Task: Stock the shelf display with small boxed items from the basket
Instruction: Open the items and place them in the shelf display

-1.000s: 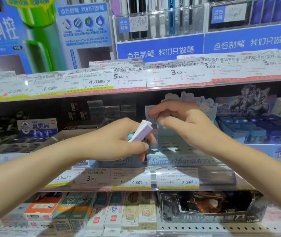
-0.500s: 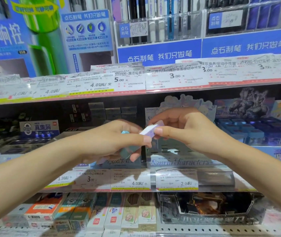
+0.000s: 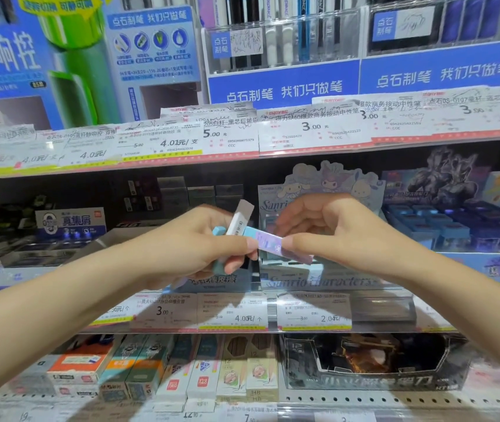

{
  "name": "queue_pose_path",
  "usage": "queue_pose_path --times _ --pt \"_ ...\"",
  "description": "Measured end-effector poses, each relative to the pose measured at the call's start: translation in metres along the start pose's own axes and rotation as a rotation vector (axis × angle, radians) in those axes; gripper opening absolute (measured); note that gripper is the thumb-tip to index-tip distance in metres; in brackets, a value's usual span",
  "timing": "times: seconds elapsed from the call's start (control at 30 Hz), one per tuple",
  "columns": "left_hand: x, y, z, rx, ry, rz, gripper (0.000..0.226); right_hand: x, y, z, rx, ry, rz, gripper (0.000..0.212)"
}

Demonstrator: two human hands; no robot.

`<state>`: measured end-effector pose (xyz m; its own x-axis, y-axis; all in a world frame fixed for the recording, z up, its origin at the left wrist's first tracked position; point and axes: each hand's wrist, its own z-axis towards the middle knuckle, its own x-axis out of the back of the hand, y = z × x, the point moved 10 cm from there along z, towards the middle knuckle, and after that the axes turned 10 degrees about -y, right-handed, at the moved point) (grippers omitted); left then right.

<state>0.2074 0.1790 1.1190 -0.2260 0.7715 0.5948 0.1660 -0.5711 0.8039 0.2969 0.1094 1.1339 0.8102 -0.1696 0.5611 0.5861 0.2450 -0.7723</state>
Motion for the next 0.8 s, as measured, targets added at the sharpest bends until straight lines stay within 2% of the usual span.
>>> queue_pose_path --times 0.17,0.27,0.33,0.43,0.5,0.6,0.7,0.8 --pt "-0.006 0.008 0.003 -0.019 -0.024 0.091 0.033 -0.013 -0.017 0.007 0.065 -0.119 -0.07 0.03" --pt "0.004 0.014 0.001 -0.077 0.059 0.341 0.036 -0.002 -0.012 0.006 0.054 -0.118 -0.232 0.037" --pt "0.005 0.023 -0.004 -0.185 0.101 0.619 0.029 0.013 -0.008 0.005 0.05 -0.018 -0.286 0.034" --pt "-0.017 0.022 -0.007 -0.287 -0.025 0.981 0.012 0.025 -0.001 0.007 0.077 0.158 -0.138 0.032" --pt "-0.029 0.02 -0.009 -0.312 -0.055 1.203 0.032 0.025 0.002 0.008 0.112 0.233 -0.082 0.034" --pt "-0.037 0.015 -0.009 -0.3 -0.111 1.309 0.044 0.024 0.005 0.011 0.142 0.287 -0.072 0.037" --pt "-0.038 0.015 -0.002 -0.282 -0.097 1.278 0.048 0.018 0.008 0.014 0.149 0.281 -0.089 0.039" --pt "-0.035 0.006 0.004 -0.171 -0.104 1.301 0.048 0.013 0.01 0.017 0.159 0.267 -0.1 0.038"
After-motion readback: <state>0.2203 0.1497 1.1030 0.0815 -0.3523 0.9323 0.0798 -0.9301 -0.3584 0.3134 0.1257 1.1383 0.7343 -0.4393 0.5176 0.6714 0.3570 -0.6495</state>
